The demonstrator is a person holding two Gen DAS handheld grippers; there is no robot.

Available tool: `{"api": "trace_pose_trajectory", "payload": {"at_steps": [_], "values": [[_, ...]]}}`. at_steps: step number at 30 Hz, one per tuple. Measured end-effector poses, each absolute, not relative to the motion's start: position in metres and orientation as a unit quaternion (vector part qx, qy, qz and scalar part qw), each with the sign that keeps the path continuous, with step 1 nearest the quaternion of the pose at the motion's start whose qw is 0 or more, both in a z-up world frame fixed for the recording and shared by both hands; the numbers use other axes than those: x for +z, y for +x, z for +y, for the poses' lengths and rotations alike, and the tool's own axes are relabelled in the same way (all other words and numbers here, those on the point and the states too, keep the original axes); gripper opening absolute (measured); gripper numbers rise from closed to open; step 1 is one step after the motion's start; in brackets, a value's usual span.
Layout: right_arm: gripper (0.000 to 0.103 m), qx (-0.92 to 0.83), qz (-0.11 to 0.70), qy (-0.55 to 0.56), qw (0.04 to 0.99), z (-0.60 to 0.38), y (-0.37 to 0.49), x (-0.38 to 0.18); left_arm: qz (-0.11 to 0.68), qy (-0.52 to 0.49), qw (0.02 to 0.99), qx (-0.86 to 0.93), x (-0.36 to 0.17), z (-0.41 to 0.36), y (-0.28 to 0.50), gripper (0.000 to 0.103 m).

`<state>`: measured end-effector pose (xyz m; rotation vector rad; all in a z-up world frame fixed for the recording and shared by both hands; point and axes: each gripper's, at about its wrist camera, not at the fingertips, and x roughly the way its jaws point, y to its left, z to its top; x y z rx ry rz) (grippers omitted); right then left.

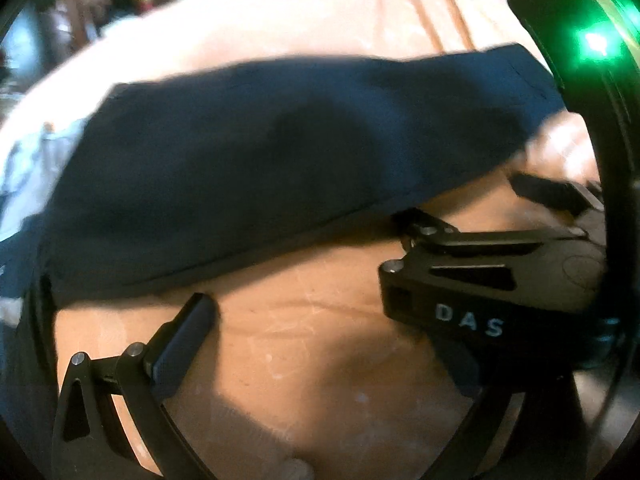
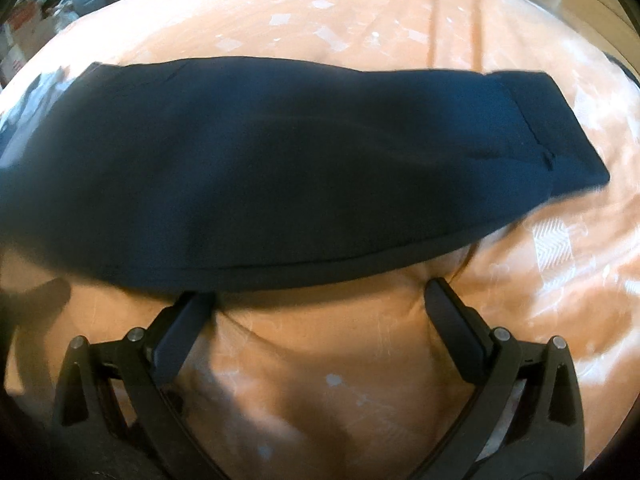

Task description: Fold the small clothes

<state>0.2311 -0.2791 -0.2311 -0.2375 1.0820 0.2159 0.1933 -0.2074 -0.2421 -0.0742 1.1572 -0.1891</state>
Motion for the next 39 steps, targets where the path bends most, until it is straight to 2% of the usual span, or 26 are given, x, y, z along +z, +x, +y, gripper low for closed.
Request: {"api": "trace_pose_trajectory", "payload": {"at_steps": [4, 7, 13, 18, 24, 30, 34, 39], "values": [[0.103, 0.121, 0.49, -0.03, 0.863, -0.29, 0.222, -0.205, 0.557, -0.025, 0.801, -0.217, -0.215, -0.185, 0.17, 0.103], [0.103, 0.127, 0.421, 0.0, 0.898, -0.282, 0.198, -0.163, 0.528, -0.018, 0.806, -0.269, -0.183, -0.152, 0.136, 0.103], [0.103, 0.163, 0.282, -0.012, 0.946, -0.238, 0.114, -0.058, 0.468, -0.07, 0.832, -0.29, -0.113, -0.047, 0.066, 0.103], [0.103, 0.208, 0.186, -0.032, 0.96, -0.198, 0.037, -0.007, 0.436, -0.118, 0.841, -0.297, -0.067, 0.037, 0.005, 0.103], [0.103, 0.254, 0.236, -0.025, 0.938, -0.163, -0.008, -0.02, 0.42, -0.157, 0.846, -0.289, -0.042, 0.106, -0.061, 0.103], [0.103, 0.254, 0.283, -0.029, 0.925, -0.147, -0.034, -0.037, 0.418, -0.205, 0.852, -0.239, -0.05, 0.195, -0.096, 0.103], [0.103, 0.274, 0.296, -0.028, 0.915, -0.125, -0.045, -0.036, 0.379, -0.234, 0.877, -0.182, -0.034, 0.27, -0.115, 0.103], [0.103, 0.318, 0.296, -0.056, 0.899, -0.077, -0.036, -0.035, 0.305, -0.21, 0.928, -0.034, 0.005, 0.384, -0.135, 0.103]]}}
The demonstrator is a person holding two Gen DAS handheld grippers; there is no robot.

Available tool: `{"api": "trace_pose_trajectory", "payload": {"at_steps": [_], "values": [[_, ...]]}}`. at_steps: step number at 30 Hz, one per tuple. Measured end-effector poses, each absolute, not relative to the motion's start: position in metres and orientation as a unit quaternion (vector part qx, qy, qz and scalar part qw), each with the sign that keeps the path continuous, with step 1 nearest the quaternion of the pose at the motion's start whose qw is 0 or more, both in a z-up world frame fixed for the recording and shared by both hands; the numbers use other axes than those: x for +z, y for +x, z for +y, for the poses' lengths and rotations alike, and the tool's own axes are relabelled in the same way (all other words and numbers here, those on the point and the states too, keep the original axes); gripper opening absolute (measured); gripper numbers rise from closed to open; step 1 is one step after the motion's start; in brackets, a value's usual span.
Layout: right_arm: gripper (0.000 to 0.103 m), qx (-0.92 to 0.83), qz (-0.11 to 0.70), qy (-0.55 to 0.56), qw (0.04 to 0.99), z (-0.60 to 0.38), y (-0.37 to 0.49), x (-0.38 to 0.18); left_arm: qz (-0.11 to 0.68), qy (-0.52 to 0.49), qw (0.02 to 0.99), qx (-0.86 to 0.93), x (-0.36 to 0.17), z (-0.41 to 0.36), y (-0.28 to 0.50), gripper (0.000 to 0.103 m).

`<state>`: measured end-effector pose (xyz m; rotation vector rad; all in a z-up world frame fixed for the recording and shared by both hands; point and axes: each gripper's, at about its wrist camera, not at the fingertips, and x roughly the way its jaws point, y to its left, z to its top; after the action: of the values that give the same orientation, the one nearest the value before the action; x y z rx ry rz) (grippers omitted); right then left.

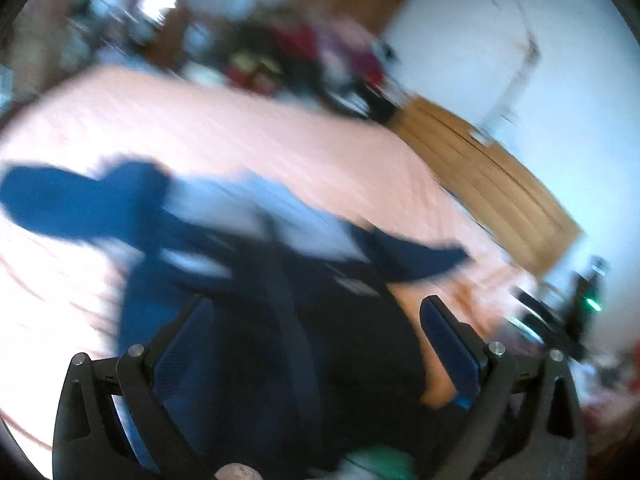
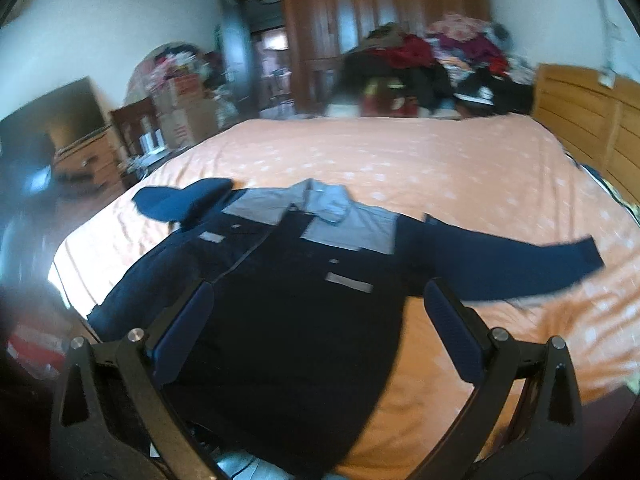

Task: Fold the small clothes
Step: 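Raise both tools and bring them over the spread navy jacket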

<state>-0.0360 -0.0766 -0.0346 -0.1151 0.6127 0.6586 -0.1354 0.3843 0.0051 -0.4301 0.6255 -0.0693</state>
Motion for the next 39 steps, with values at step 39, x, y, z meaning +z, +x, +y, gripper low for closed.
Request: {"api": "trace_pose_trajectory", "payload": {"at_steps": [39], "values": [[0.103, 0.286, 0.463, 0.004, 0.839, 0.053, 0.045, -0.241, 0.341, -0.465, 0.792, 0.199, -0.238, 0.796, -0.029, 0.08]]}}
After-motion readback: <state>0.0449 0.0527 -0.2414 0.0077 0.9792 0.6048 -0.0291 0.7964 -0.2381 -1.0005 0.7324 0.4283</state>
